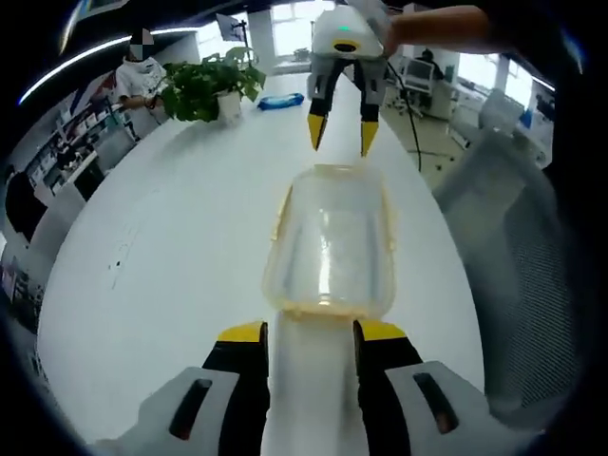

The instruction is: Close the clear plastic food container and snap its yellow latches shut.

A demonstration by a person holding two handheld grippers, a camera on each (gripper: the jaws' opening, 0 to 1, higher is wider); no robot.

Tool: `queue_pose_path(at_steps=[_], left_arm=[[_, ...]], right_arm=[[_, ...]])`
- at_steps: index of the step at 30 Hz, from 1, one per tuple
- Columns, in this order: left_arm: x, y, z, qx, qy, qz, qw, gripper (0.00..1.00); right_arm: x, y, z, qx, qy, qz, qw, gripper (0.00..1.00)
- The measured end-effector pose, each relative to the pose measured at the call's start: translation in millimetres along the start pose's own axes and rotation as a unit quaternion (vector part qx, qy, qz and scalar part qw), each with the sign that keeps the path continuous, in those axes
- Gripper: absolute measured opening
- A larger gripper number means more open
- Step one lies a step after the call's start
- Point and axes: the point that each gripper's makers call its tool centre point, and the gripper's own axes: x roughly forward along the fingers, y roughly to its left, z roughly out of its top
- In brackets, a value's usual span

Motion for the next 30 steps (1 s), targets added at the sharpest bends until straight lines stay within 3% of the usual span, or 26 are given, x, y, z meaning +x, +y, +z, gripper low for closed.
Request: queue_pose_path(at_steps=[6, 13, 17, 23, 30], left_arm=[[6, -1.4, 9.0, 0.008, -0.007, -0.002, 0.9999, 0.32], [15, -7.3, 24.7, 0.01, -0.023, -0.012, 0.9996, 0.28], [25, -5.5, 24.2, 0.012, -0.018, -0.013, 0.9997, 0.29], [35, -15.3, 38.9, 0.016, -0.029, -0.028, 0.9991, 0.27], [49, -26.8, 53.6, 0.03, -0.033, -0.047, 0.9979, 0.27]], right_arm=[[7, 0, 14.0, -0.006, -0.011, -0.002, 0.9999, 0.25], [17, 4, 45.7, -0.014, -0.042, 0.005, 0.999, 0.22], [26, 4, 59.6, -0.024, -0.051, 0.008, 0.9984, 0.2], [35, 5, 79.4, -0.036, -0.059, 0.016, 0.9975, 0.2], [37, 4, 87.1, -0.043, -0.064, 0.02, 0.9968, 0.2]])
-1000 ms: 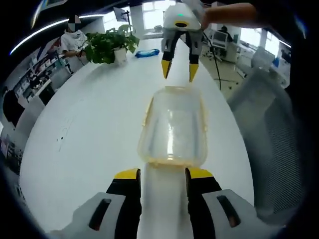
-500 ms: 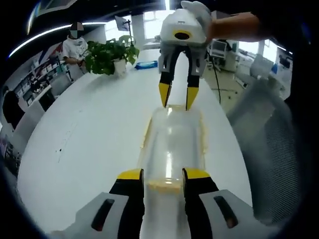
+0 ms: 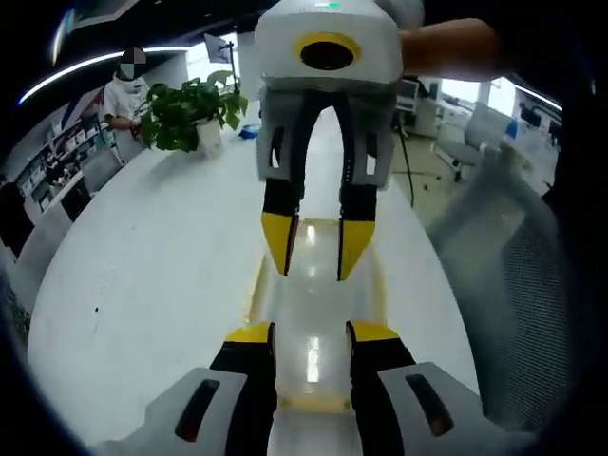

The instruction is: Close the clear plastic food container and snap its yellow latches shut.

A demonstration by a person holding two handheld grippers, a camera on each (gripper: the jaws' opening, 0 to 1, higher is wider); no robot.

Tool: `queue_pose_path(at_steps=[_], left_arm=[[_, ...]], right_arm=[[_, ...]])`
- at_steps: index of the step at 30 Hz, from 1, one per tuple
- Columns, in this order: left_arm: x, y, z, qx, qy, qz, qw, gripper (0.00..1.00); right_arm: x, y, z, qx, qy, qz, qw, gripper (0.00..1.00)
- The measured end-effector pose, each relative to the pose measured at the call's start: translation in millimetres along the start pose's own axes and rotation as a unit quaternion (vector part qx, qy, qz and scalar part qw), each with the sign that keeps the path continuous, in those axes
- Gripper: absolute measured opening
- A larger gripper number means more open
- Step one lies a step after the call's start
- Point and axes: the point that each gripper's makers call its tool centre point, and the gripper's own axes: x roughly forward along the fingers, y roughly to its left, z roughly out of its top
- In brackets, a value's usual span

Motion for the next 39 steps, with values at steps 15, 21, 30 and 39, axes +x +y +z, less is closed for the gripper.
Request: queue_pose_path(at_steps=[15, 21, 30, 39], left_arm=[[22, -11.0, 11.3, 0.039, 0.015, -0.016, 0.999, 0.28], [24, -18.1, 11.9, 0.05, 0.016, -0.024, 0.9983, 0.36], [20, -24.0, 9.3, 0.064, 0.026, -0.004, 0.9976, 0.42], [29, -28.9, -5.8, 0.123, 0.069, 0.029, 0.9895, 0.48]], right_arm=[[4, -1, 7.8, -0.006, -0.012, 0.012, 0.9998, 0.28], [8, -2, 8.1, -0.001, -0.012, 0.029, 0.9995, 0.41], [14, -1, 6.0, -0.02, 0.007, 0.046, 0.9987, 0.55], [16, -7, -0.1, -0.013, 0.024, 0.067, 0.9974, 0.6]])
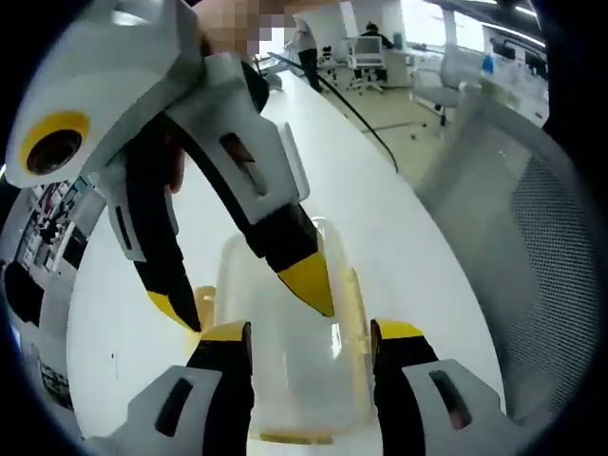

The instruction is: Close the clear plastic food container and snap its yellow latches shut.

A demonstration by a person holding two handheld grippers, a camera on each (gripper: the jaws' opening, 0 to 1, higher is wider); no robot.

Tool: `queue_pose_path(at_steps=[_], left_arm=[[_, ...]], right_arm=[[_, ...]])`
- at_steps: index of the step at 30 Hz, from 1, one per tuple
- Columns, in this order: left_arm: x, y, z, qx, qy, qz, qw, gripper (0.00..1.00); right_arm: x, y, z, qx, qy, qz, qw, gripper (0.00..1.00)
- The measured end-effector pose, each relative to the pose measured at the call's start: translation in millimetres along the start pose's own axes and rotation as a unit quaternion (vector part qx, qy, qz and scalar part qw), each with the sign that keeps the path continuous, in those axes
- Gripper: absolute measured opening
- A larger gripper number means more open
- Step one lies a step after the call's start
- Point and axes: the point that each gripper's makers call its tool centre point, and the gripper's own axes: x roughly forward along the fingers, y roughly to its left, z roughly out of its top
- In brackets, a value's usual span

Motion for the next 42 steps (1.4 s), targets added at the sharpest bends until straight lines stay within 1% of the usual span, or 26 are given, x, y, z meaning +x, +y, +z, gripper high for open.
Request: queue_pose_path(at_steps=[3, 5, 7, 9, 10, 11, 12, 13, 16, 20, 21, 22, 24, 26, 28, 31, 32, 33, 34, 35, 38, 42], left_arm=[[2, -0.9, 0.6, 0.003, -0.001, 0.012, 0.9999, 0.48], [3, -0.6, 0.1, 0.015, 0.002, 0.022, 0.9996, 0.48], [3, -1.0, -0.3, 0.017, 0.004, 0.026, 0.9995, 0.49], [3, -0.9, -0.7, 0.017, 0.004, 0.033, 0.9993, 0.49], [4, -0.6, -0.9, 0.018, 0.003, 0.04, 0.999, 0.49], [5, -0.8, -1.5, 0.024, 0.004, 0.043, 0.9988, 0.48], [6, -0.4, -1.0, 0.031, 0.002, 0.048, 0.9984, 0.48], [6, -0.1, -1.4, 0.024, 0.002, 0.056, 0.9981, 0.48], [7, 0.3, -2.3, 0.029, -0.001, 0.075, 0.9968, 0.47], [7, 0.7, -2.6, 0.025, 0.0, 0.09, 0.9956, 0.42], [9, 4.8, -5.4, 0.049, 0.014, 0.104, 0.9933, 0.42], [10, 2.2, -5.5, 0.032, 0.013, 0.105, 0.9939, 0.41], [10, 2.7, -5.9, 0.037, 0.012, 0.114, 0.9927, 0.4], [11, 3.6, -5.3, 0.038, 0.014, 0.118, 0.9922, 0.4], [10, 5.1, -4.7, 0.032, 0.018, 0.118, 0.9924, 0.39], [10, 4.6, -5.3, 0.029, 0.021, 0.12, 0.9922, 0.39], [9, 4.5, -5.3, 0.029, 0.019, 0.119, 0.9922, 0.39], [10, 5.0, -5.7, 0.025, 0.02, 0.12, 0.9922, 0.39], [10, 4.9, -5.5, 0.027, 0.02, 0.121, 0.9921, 0.39], [11, 5.3, -5.5, 0.027, 0.022, 0.122, 0.9919, 0.39], [9, 4.6, -5.6, 0.025, 0.019, 0.121, 0.9921, 0.39], [9, 3.8, -5.1, 0.027, 0.014, 0.121, 0.9922, 0.4]], right_arm=[[0, -4, -5.2, -0.002, 0.013, 0.006, 0.9999, 0.58], [0, -6, -7.2, 0.001, 0.016, 0.013, 0.9998, 0.58], [1, -6, -8.4, 0.0, 0.019, 0.016, 0.9997, 0.57], [3, -7, -11.5, -0.001, 0.027, 0.023, 0.9994, 0.55], [5, -5, -15.8, -0.001, 0.037, 0.033, 0.9987, 0.54], [6, -4, -13.1, 0.011, 0.028, 0.039, 0.9988, 0.54], [6, -6, -13.6, 0.009, 0.029, 0.042, 0.9986, 0.54], [7, -6, -13.9, 0.011, 0.029, 0.047, 0.9984, 0.54], [8, -6, -15.5, 0.023, 0.031, 0.064, 0.9972, 0.54], [11, -5, -15.7, 0.026, 0.051, 0.085, 0.9947, 0.54], [12, -6, -15.0, 0.031, 0.058, 0.085, 0.9942, 0.54], [12, -6, -15.2, 0.026, 0.063, 0.089, 0.9937, 0.54], [13, -4, -15.2, 0.025, 0.071, 0.094, 0.9927, 0.53], [14, -4, -15.9, 0.025, 0.082, 0.1, 0.9913, 0.52], [14, -4, -16.8, 0.022, 0.106, 0.104, 0.9886, 0.52], [15, -6, -17.3, 0.024, 0.107, 0.119, 0.9869, 0.51], [15, -7, -17.4, 0.026, 0.11, 0.125, 0.9858, 0.5], [17, -9, -18.4, 0.034, 0.114, 0.12, 0.9856, 0.5], [17, -9, -18.6, 0.025, 0.118, 0.13, 0.9842, 0.5], [17, -8, -19.0, 0.028, 0.127, 0.133, 0.9826, 0.5], [18, -8, -19.4, 0.028, 0.13, 0.138, 0.9815, 0.5], [17, -7, -19.9, 0.029, 0.112, 0.143, 0.9829, 0.51]])
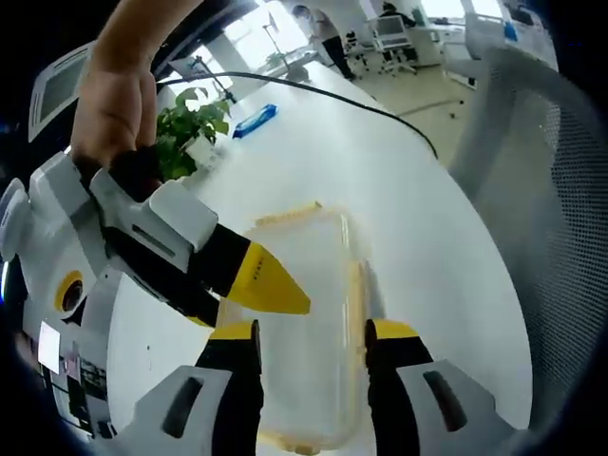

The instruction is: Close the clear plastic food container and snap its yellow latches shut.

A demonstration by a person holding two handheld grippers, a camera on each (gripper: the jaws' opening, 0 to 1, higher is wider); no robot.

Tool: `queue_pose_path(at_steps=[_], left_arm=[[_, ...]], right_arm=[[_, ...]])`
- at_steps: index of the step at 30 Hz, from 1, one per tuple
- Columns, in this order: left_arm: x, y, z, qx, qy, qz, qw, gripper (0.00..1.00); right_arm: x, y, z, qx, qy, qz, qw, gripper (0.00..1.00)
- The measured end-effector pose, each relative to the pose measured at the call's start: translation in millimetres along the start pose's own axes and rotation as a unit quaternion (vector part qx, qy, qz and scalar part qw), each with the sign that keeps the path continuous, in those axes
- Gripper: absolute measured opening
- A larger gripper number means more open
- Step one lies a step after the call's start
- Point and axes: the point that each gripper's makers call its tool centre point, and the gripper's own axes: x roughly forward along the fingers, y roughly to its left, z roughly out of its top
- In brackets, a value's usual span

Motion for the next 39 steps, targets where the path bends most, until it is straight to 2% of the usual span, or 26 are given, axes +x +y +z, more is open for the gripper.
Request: queue_pose_path(at_steps=[4, 7, 11, 14, 16, 20, 23, 24, 29, 31, 34, 39], left_arm=[[0, -0.6, 2.4, 0.011, 0.004, -0.004, 0.9999, 0.42], [-3, -1.1, 4.3, 0.021, 0.013, -0.019, 0.9995, 0.42], [-14, 3.5, 7.1, 0.005, 0.012, -0.015, 0.9998, 0.44], [-16, 4.2, 6.0, 0.016, 0.017, -0.015, 0.9996, 0.46], [-16, 3.6, 5.5, 0.009, 0.017, -0.017, 0.9997, 0.46], [-16, 4.1, 1.6, 0.001, 0.024, -0.02, 0.9995, 0.45], [-16, 5.9, 0.6, -0.006, 0.023, -0.026, 0.9994, 0.46], [-17, 7.3, 0.5, -0.016, 0.02, -0.032, 0.9992, 0.47], [-19, 8.3, 4.1, -0.012, 0.014, -0.057, 0.9982, 0.47], [-19, 6.7, 6.5, -0.027, 0.014, -0.07, 0.9971, 0.48], [-20, 4.7, 8.8, -0.031, 0.015, -0.084, 0.9959, 0.48], [-22, 12.4, 7.6, -0.043, 0.019, -0.093, 0.9945, 0.48]], right_arm=[[-1, 1, 1.1, 0.01, -0.005, 0.007, 0.9999, 0.53], [-1, 4, 0.8, -0.002, 0.011, 0.002, 0.9999, 0.55], [-7, 11, 7.7, -0.002, 0.006, 0.013, 0.9999, 0.67], [-14, 2, 9.2, -0.006, 0.004, 0.0, 1.0, 0.64], [-14, 2, 11.7, -0.003, -0.004, -0.001, 1.0, 0.65], [-13, 3, 10.8, -0.015, 0.003, -0.002, 0.9999, 0.64], [-15, 1, 13.5, -0.012, -0.009, -0.006, 0.9999, 0.64], [-16, -1, 12.8, -0.019, -0.007, -0.016, 0.9997, 0.63], [-18, -1, 9.2, -0.025, -0.004, -0.03, 0.9992, 0.62], [-19, 0, 12.4, -0.01, -0.021, -0.032, 0.9992, 0.61], [-19, 5, 12.4, -0.018, -0.023, -0.039, 0.9988, 0.61], [-25, 6, 10.7, -0.027, -0.023, -0.072, 0.9968, 0.61]])
